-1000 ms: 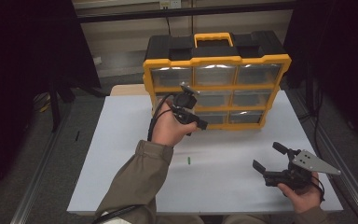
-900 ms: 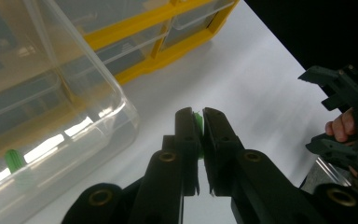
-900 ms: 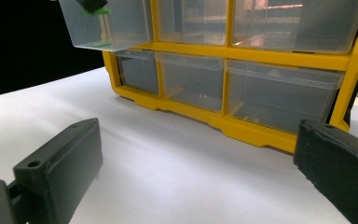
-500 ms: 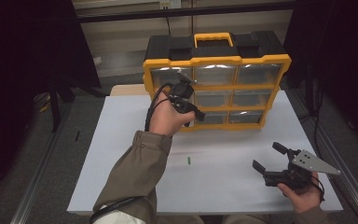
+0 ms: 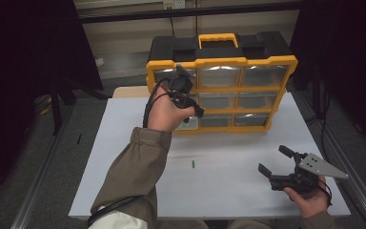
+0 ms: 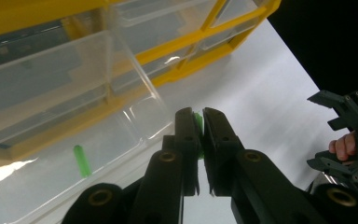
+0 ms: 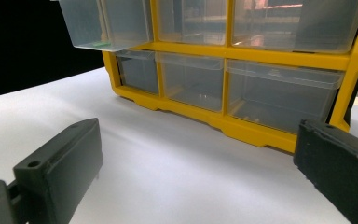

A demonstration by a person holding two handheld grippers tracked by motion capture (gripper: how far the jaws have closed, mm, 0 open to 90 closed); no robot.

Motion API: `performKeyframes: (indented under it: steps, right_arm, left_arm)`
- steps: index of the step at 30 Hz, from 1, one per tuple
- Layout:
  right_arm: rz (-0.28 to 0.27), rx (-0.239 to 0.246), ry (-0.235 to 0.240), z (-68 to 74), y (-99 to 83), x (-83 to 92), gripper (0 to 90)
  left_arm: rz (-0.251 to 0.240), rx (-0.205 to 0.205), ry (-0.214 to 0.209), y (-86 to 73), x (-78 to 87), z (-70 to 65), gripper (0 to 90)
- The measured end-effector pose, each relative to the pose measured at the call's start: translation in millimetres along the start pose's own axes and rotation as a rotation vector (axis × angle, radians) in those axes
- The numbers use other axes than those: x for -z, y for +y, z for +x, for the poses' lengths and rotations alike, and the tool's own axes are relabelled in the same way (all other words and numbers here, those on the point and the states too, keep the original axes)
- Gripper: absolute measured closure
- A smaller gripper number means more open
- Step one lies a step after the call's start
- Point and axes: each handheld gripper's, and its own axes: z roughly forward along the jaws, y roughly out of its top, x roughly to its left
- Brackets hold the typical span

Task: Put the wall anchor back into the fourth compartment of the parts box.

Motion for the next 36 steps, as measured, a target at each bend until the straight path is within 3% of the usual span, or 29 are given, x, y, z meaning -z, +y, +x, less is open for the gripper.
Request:
performKeyframes:
  steps: [7, 16, 21, 36]
  right_arm:
    - [0.0, 0.001, 0.004, 0.1, 0.0, -0.1, 1.1]
    - [-0.001, -0.002, 0.0, 0.0, 0.0, 0.0, 1.1]
    - [-0.001, 0.0, 0.0, 0.0, 0.0, 0.0, 1.1]
    - [-0.001, 0.001, 0.0, -0.1, 0.0, 0.0, 1.1]
  left_arm:
    - [-0.002, -0.016, -0.001, 3.7, 8.4, -0.1, 85.0]
    - [-0.02, 0.012, 0.025, 8.3, 16.9, 7.1, 85.0]
    - [-0.051, 0.046, 0.043, 8.7, 19.1, 12.9, 85.0]
    - [-0.078, 0.065, 0.093, 8.4, 23.7, 28.3, 85.1]
